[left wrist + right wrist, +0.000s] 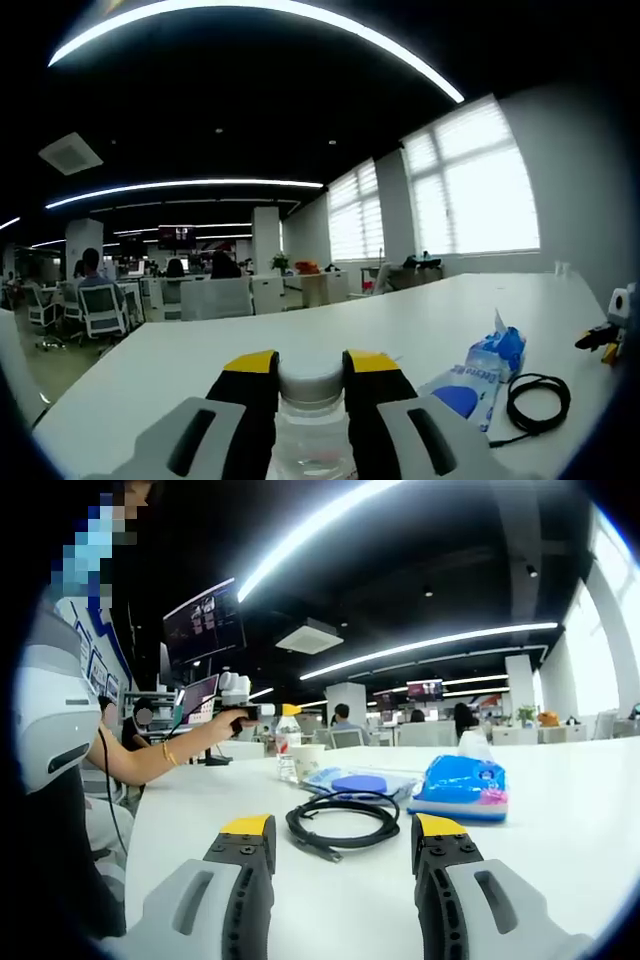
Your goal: Arrange the tabletop items into an orderly group along one side of the table until the central work area is clear of visible clutter.
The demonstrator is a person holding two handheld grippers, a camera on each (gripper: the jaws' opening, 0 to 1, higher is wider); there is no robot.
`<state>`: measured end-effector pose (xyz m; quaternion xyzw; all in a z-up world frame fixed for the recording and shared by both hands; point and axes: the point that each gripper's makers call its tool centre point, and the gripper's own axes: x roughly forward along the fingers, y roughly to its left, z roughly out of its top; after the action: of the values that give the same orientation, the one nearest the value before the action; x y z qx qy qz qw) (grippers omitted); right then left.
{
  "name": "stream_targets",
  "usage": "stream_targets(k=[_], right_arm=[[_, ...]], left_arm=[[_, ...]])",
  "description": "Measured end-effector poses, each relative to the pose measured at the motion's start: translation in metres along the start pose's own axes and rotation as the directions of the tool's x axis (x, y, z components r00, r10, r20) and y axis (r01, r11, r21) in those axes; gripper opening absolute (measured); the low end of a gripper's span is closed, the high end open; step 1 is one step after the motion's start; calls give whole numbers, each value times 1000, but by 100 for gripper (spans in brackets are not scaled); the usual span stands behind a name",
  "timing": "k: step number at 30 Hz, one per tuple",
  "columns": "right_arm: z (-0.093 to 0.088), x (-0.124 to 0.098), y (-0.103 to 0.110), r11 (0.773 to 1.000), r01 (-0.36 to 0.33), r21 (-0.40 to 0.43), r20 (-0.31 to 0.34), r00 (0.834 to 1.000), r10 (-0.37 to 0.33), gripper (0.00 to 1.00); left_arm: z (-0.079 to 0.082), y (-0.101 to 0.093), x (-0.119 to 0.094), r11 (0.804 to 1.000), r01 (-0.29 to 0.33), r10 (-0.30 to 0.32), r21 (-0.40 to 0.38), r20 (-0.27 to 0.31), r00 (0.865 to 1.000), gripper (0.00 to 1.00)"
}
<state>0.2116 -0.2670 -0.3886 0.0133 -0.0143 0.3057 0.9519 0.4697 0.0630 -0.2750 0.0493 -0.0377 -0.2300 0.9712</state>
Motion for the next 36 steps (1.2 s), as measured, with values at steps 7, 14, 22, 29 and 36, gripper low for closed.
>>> stream_targets(k=[7, 14, 22, 29, 36], right_arm=[[1, -1, -2, 1000, 5, 4, 6, 1000, -5, 53], [3, -2, -7, 999, 31, 17, 17, 999, -31, 53], [5, -4, -11, 999, 45, 22, 25, 999, -46, 53], [6, -4, -12, 998, 48, 29, 31, 998, -49, 53], [4, -4, -12, 999, 44, 30, 25, 999, -44, 53]], left_arm=[[7, -2, -2, 993, -15, 13, 115, 23, 1000, 26], [14, 6, -5, 991, -41, 37, 124, 35, 999, 33], [24, 12, -16, 989, -66, 59, 134, 54, 997, 36], [47, 11, -34, 983, -100, 82, 155, 113, 990, 30], [58, 5, -56, 982, -105, 79, 160, 163, 984, 24]])
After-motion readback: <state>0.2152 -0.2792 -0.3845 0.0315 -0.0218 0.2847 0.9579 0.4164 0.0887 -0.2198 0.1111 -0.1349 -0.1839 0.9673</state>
